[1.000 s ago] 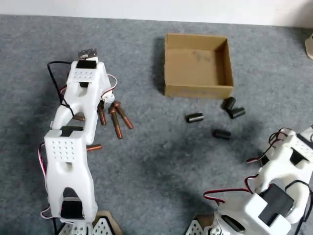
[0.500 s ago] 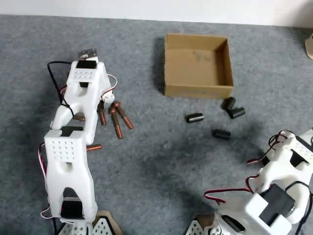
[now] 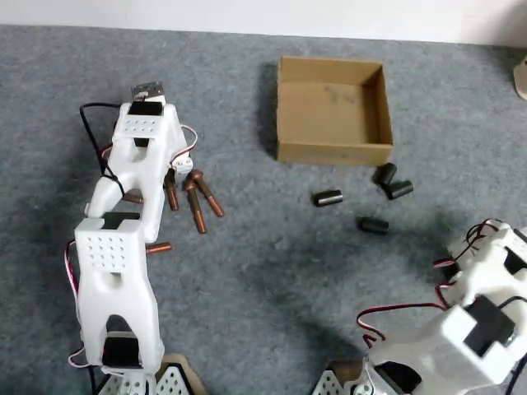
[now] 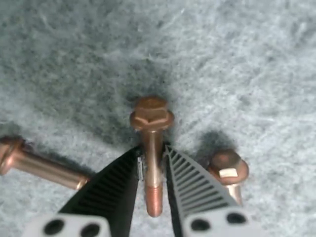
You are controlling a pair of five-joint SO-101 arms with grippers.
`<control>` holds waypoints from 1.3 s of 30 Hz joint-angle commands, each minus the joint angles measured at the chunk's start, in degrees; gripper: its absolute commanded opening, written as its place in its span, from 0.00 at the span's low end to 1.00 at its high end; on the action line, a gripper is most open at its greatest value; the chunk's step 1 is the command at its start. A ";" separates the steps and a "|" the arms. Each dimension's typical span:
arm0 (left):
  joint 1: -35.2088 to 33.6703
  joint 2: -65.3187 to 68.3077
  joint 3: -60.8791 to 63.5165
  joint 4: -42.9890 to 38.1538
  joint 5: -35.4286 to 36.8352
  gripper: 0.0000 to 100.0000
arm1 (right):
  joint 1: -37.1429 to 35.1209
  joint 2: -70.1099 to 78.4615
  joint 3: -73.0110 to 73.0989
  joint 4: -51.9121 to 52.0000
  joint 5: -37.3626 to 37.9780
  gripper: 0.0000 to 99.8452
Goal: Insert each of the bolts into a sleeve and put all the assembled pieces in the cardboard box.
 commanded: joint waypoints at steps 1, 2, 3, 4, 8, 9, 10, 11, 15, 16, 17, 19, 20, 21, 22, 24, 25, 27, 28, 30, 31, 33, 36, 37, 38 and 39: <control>1.63 0.75 -0.13 0.70 0.18 0.01 | 1.01 11.65 -5.67 -1.10 -0.35 0.00; 2.07 0.75 -0.13 0.70 0.18 0.01 | 1.01 12.26 -6.99 -1.01 -0.35 0.01; 2.33 0.75 -0.13 0.70 0.18 0.01 | 0.92 12.53 -8.31 -1.01 -0.35 0.01; 2.42 0.75 -0.13 0.79 0.18 0.01 | 0.57 12.44 -9.45 -1.01 -0.35 0.00; 2.51 0.66 -0.22 0.79 0.44 0.01 | -2.07 11.03 -11.74 3.65 1.85 0.00; 2.51 0.66 -0.22 0.79 0.53 0.01 | -2.77 10.24 -12.09 5.93 4.13 0.00; 2.59 0.66 -0.22 0.79 0.53 0.01 | -3.56 9.10 -12.97 8.22 5.80 0.00; 2.77 0.66 -0.22 0.79 0.53 0.01 | -4.62 7.87 -14.11 10.42 6.59 0.00; 2.77 0.66 -0.22 0.79 0.53 0.01 | -7.69 1.71 -16.31 18.51 6.51 0.00; 2.77 0.66 -0.22 0.79 0.53 0.01 | -8.40 0.22 -16.22 20.00 6.59 0.00; 2.77 0.66 -0.22 0.79 0.53 0.01 | -9.10 -1.36 -16.22 21.23 6.68 0.00; 2.77 0.66 -0.22 0.79 0.53 0.01 | -10.51 -4.44 -16.22 24.13 6.86 0.00; 2.77 0.66 -0.22 0.79 0.53 0.01 | -11.12 -5.76 -16.22 25.80 6.95 0.00; 2.77 0.75 -0.22 0.79 0.53 0.01 | -11.74 -7.25 -16.22 27.38 6.95 0.00; 2.77 0.75 -0.22 0.79 0.53 0.01 | -12.53 -8.66 -16.22 28.70 6.95 0.00; 2.77 0.75 -0.22 0.79 0.53 0.01 | -13.85 -11.21 -16.04 30.99 7.03 0.00; 2.77 0.75 -0.22 0.79 0.53 0.01 | -14.29 -12.26 -16.04 32.04 7.03 0.00; 2.77 0.75 -0.22 0.79 0.53 0.01 | -14.46 -14.55 -16.04 33.54 7.03 0.00; 2.77 0.75 -0.22 0.79 0.53 0.01 | -14.55 -15.69 -16.04 33.98 7.03 0.00; 3.12 0.75 -0.22 0.79 0.53 0.01 | -14.81 -17.98 -15.25 34.42 7.74 0.00; 3.38 0.75 -0.22 1.14 0.53 0.01 | -15.08 -19.30 -14.11 34.51 9.23 0.00; 4.00 0.57 -0.57 3.16 0.53 0.01 | -16.57 -22.90 -11.03 34.15 11.52 0.00; 4.70 0.66 -0.57 4.13 0.53 0.01 | -18.33 -30.73 -4.18 29.76 12.13 0.00; 4.70 0.66 -0.57 4.13 0.53 0.01 | -19.03 -33.98 -1.19 27.30 12.22 0.00; 4.70 0.66 -0.57 4.04 0.53 0.01 | -19.82 -37.49 2.42 24.22 12.22 0.00; 4.62 0.66 -0.57 4.04 0.53 0.01 | -20.62 -41.10 6.29 21.05 12.22 0.00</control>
